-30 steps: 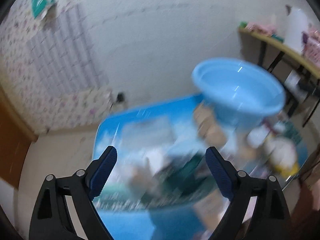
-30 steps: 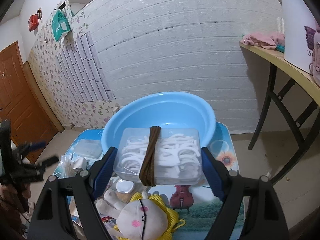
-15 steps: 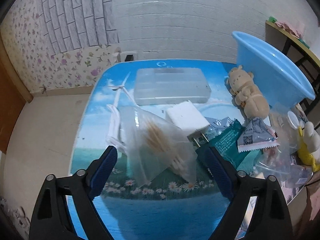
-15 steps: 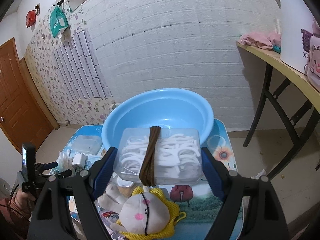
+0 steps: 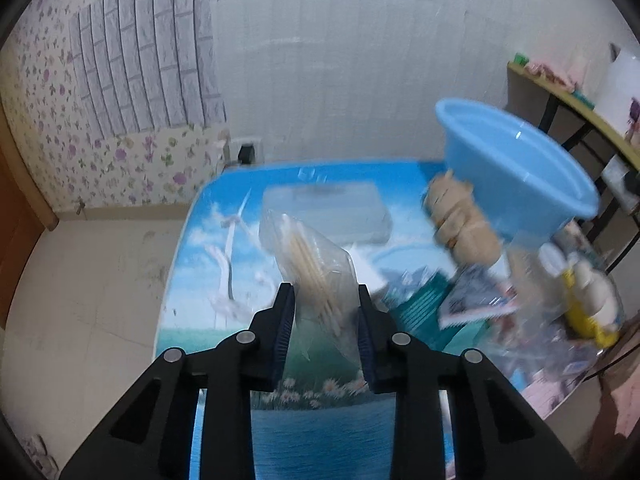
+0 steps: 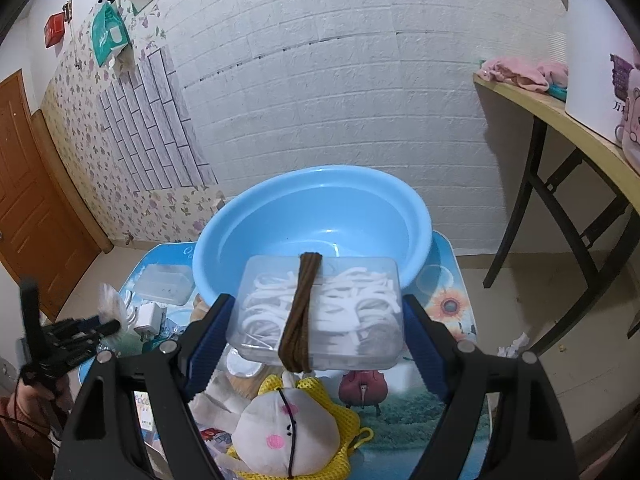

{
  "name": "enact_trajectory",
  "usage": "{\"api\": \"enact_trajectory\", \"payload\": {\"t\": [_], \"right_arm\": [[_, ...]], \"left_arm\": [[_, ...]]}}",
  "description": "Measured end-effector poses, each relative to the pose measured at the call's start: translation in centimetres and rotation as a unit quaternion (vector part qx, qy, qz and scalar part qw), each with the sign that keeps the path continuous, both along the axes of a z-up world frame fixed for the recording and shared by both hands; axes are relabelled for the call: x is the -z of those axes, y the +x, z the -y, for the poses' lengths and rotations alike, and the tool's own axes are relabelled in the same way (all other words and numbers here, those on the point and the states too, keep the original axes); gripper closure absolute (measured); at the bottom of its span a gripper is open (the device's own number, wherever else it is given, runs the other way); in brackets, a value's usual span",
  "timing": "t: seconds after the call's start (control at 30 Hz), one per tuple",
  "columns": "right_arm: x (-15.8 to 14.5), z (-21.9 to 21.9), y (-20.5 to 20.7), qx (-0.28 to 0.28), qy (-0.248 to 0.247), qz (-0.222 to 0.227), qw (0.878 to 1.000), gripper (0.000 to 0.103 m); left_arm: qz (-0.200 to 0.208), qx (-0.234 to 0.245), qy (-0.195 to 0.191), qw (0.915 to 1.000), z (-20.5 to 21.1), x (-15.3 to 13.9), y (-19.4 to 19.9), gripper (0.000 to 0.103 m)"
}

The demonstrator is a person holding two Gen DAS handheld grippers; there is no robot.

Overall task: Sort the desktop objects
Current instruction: 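Lower the swab bag into the blue basin and open left gripper while right gripper releases the box there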

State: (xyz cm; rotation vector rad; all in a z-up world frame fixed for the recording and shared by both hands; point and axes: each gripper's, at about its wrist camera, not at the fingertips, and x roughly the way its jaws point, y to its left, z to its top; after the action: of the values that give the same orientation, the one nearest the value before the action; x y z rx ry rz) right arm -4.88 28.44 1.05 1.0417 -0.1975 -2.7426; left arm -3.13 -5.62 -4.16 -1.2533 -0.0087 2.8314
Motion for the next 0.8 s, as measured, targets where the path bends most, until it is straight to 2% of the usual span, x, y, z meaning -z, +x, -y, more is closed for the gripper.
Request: {"api": "enact_trajectory", "payload": {"t": [0.13,0.47,0.6,0.8], "right_arm": [[0.3,0.1,-0.6,-0.007,-0.001,0.001,1.000,0.021],[0.7,-0.2,-2.6,-0.026,-0.002,-0.002,1.000,0.021],[0.9,-0.2,-3.7,-0.036,0.000,-0.004,0.999,0.021],[1.8,-0.4,-5.7,-0.043,0.013,0.006,0.999,0.021]], "left_arm": [[-0.028,0.018,0.007,0.9994,-1.5,-3.0,-0.3,0.075],[-0.074,0.073,0.019,0.9944,-7.2,-8.0,-3.0,0.075],[-0.074,0.093,0.014,0.9928,-9.8,-8.6,-5.0,0.075],[-0.062,0.123,-0.002,0.9904,-14.0,-7.9,-7.7,0.075]]}}
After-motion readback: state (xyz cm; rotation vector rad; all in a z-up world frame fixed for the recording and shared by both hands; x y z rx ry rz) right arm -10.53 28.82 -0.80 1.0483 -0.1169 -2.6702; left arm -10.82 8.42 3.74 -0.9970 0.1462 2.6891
